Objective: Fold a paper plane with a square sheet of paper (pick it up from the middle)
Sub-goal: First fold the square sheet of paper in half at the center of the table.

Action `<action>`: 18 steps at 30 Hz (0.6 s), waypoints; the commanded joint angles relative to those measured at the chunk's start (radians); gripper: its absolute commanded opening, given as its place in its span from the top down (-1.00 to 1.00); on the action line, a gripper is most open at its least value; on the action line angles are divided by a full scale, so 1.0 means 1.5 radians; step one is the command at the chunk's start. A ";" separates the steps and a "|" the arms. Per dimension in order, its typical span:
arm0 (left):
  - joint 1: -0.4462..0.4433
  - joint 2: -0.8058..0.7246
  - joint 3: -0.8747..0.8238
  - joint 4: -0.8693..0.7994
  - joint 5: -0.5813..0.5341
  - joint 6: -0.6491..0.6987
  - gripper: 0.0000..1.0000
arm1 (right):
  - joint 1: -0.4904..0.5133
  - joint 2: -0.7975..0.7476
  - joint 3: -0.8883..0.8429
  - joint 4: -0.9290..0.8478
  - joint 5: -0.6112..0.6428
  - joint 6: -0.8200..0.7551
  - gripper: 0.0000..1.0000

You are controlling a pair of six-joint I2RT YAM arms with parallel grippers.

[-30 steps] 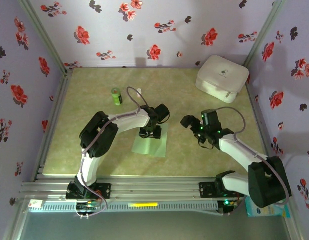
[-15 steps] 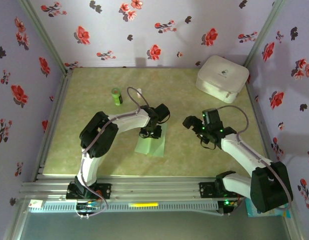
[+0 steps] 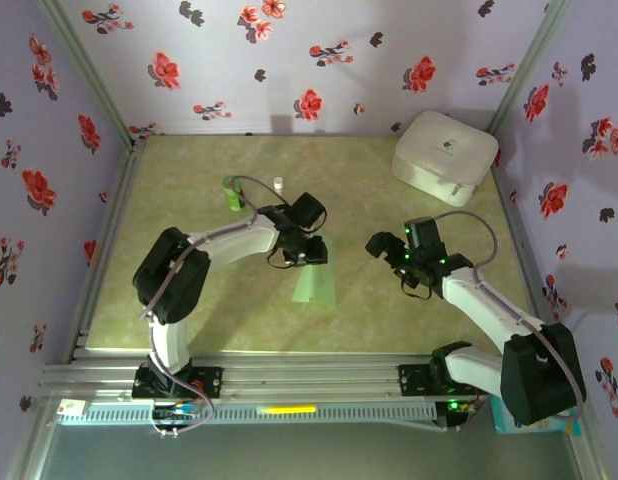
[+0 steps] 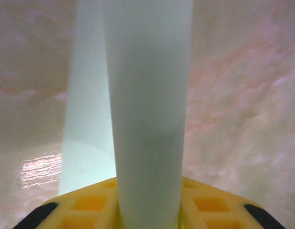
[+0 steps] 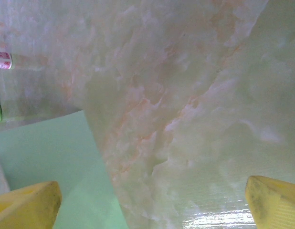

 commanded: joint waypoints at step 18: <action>0.053 -0.050 -0.207 0.447 0.229 -0.209 0.39 | -0.004 0.026 0.050 0.091 -0.067 0.016 -0.99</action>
